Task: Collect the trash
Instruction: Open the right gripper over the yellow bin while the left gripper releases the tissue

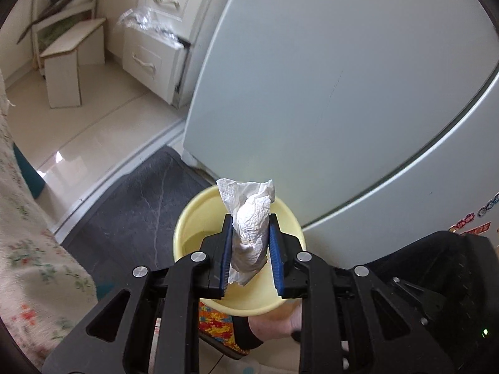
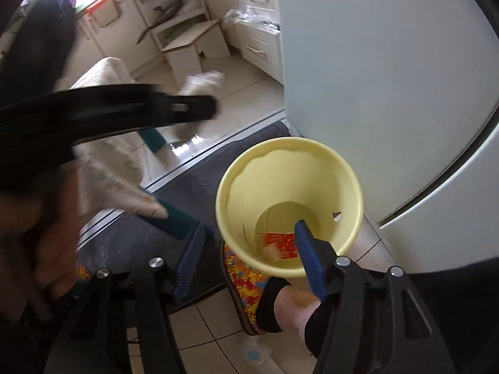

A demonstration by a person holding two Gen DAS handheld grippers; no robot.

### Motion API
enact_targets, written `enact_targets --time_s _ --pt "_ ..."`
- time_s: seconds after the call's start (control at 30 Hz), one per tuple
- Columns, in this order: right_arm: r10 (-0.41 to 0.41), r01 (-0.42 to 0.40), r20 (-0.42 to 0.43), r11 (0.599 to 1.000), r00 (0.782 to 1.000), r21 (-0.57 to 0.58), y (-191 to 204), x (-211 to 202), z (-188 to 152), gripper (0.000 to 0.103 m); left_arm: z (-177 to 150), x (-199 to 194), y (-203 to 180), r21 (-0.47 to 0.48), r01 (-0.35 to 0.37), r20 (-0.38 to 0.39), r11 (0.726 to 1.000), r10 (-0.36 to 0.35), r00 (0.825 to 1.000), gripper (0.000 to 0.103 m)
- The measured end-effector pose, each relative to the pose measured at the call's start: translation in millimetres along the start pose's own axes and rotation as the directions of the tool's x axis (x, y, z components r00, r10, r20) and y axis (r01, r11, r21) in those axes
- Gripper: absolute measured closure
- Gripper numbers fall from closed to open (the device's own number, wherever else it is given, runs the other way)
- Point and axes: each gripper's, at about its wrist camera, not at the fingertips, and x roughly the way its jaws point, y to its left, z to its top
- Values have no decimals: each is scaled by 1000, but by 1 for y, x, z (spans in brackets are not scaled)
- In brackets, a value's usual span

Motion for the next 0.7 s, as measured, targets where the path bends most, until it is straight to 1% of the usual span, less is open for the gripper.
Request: enact_targets --time_s 0.03,0.07,0.1,0.13,0.17,0.2,0.27,0.33,0.43,0.53,0.57,0.63,0.7 --pt "3 -3 -4 1000 1000 -2 1 1 0 44 0 7 -2 8 -2 -26 1000 2 1000 81" --pt "11 -11 -5 1000 1000 -4 -1 0 0 44 -1 14 -4 20 -10 -52 1000 11 999 74" --pt "17 -17 -3 1000 1000 -4 0 0 0 44 2 21 -7 35 -18 -79 999 21 997 61" --pt "19 -19 -1 1000 1000 -8 0 1 2 44 2 25 -9 50 -27 -100 998 32 994 54" --pt "21 -21 3 1000 1000 -13 2 1 2 44 1 29 -13 81 -52 -118 995 61 991 42" --pt "22 -22 7 1000 1000 -19 3 -1 1 44 1 29 -15 99 -68 -122 993 80 989 34" --pt "24 -23 8 999 1000 -35 5 -1 1 44 1 26 -18 118 -88 -119 989 102 988 29" --pt "29 -29 7 999 1000 -40 8 0 2 44 1 18 -18 119 -112 -103 987 124 987 27" --pt "34 -33 18 998 999 -48 13 -1 3 44 3 -7 -20 121 -171 -43 978 177 983 26" --pt "41 -37 46 996 998 -75 21 -5 4 42 3 -34 -18 103 -206 18 973 206 978 23" --pt "43 -37 63 995 997 -88 25 -8 4 41 1 -49 -16 88 -233 54 968 229 972 22" --pt "52 -40 104 993 993 -115 31 -15 6 40 -1 -70 -11 62 -261 99 963 254 962 20" --pt "79 -53 168 987 983 -150 40 -25 7 37 -11 -101 -4 26 -301 158 953 294 943 17"
